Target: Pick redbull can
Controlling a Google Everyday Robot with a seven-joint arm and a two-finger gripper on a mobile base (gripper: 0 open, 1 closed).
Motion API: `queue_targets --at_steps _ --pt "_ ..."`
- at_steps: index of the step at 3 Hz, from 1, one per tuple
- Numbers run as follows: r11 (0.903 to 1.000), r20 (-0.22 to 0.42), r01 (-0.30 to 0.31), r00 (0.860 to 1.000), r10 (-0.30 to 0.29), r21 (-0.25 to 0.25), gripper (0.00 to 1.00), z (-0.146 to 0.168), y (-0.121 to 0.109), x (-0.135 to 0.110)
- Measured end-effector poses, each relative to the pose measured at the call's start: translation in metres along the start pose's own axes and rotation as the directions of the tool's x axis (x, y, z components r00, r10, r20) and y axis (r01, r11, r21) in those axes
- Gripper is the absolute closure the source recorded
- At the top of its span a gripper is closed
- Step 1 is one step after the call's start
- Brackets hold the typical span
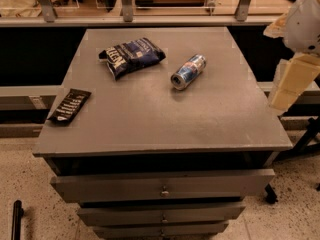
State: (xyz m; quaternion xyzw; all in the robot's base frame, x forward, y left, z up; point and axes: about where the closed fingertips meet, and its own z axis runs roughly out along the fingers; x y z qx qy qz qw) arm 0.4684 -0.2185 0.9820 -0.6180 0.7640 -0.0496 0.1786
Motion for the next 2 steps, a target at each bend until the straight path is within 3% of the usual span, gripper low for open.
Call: queue_targets --at_steps 1,2 --pt "0.9899 0.020 0.133 0.991 -0.134 0.050 0.00 0.016 -0.047 -0.012" --pt "0.9371 0.022 0.327 0.943 -0.332 0.123 0.00 0.024 -0.084 -0.039"
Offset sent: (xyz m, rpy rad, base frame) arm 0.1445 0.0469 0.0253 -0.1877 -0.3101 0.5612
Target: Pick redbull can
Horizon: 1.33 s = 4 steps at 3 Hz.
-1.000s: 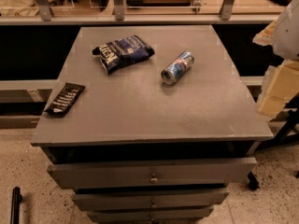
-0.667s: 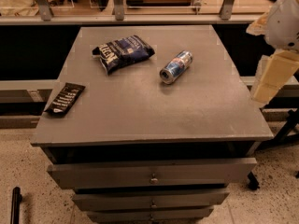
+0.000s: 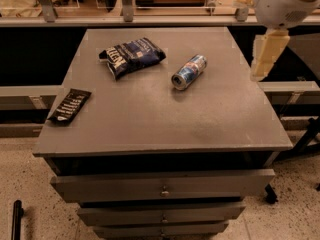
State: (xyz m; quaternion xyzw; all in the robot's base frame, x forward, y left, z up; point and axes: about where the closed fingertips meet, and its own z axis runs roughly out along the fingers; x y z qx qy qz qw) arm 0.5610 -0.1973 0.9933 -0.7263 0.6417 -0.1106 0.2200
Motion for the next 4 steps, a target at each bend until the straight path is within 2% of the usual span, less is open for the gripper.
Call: queue_targets --at_steps 1,2,3,4 --pt "0.9738 0.004 0.225 0.974 -0.225 0.034 0.00 0.016 -0.034 -0.026" --pt "0.9066 0.032 0.421 0.906 -0.422 0.028 0.00 0.036 -0.051 -0.061" --pt "0.8306 0.088 0.557 0.828 -0.554 -0.005 0.00 0.063 -0.059 -0.096" --pt "0.7792 0.146 0.626 0.774 -0.616 -0.030 0.00 0.091 -0.058 -0.123"
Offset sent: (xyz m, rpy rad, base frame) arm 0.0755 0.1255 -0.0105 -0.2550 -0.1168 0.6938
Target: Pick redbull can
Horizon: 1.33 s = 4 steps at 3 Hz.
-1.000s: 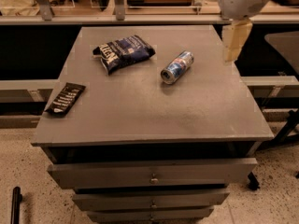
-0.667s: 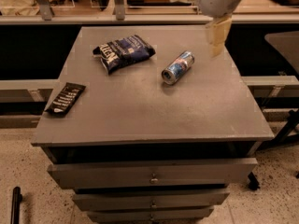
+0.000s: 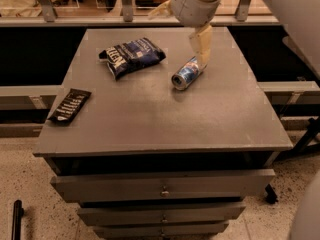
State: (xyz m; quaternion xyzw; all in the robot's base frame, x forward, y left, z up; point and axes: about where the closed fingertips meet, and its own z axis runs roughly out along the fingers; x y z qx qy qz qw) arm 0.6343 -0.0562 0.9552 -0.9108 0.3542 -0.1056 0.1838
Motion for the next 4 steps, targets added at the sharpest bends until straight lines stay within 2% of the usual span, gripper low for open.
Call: queue_targets --at_steps 1,2,4 --pt "0.9989 0.057 0.035 0.998 -0.033 -0.033 0.00 0.032 -0.007 -0.017" --pt "0.9974 0.103 0.035 0.994 -0.028 -0.062 0.00 0.057 -0.006 -0.024" --pt "0.9932 0.141 -0.018 0.989 0.034 -0.115 0.00 0.091 0.009 -0.016"
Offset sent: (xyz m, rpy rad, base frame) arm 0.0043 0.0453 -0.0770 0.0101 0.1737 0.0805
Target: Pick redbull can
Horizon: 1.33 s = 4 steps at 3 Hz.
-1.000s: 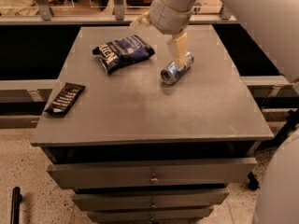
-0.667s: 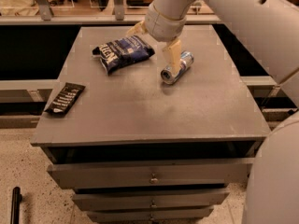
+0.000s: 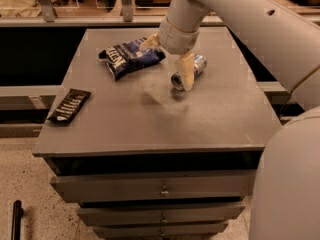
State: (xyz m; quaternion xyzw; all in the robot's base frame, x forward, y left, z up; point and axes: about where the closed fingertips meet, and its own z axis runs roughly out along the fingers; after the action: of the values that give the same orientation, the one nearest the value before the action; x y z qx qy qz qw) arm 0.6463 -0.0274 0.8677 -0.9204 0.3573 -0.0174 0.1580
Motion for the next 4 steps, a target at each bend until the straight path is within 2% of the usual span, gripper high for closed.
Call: queue_targets --at_steps 2,3,4 --pt "0.9981 0.002 -0.056 0.998 0.056 -0.025 0.00 0.014 0.009 0.021" --pt "0.9956 -0.005 -0.085 0.996 0.085 -0.039 0.14 0.020 0.014 0.032" --pt "0.9941 -0.009 -0.097 0.995 0.096 -0.049 0.36 0.026 0.019 0.039"
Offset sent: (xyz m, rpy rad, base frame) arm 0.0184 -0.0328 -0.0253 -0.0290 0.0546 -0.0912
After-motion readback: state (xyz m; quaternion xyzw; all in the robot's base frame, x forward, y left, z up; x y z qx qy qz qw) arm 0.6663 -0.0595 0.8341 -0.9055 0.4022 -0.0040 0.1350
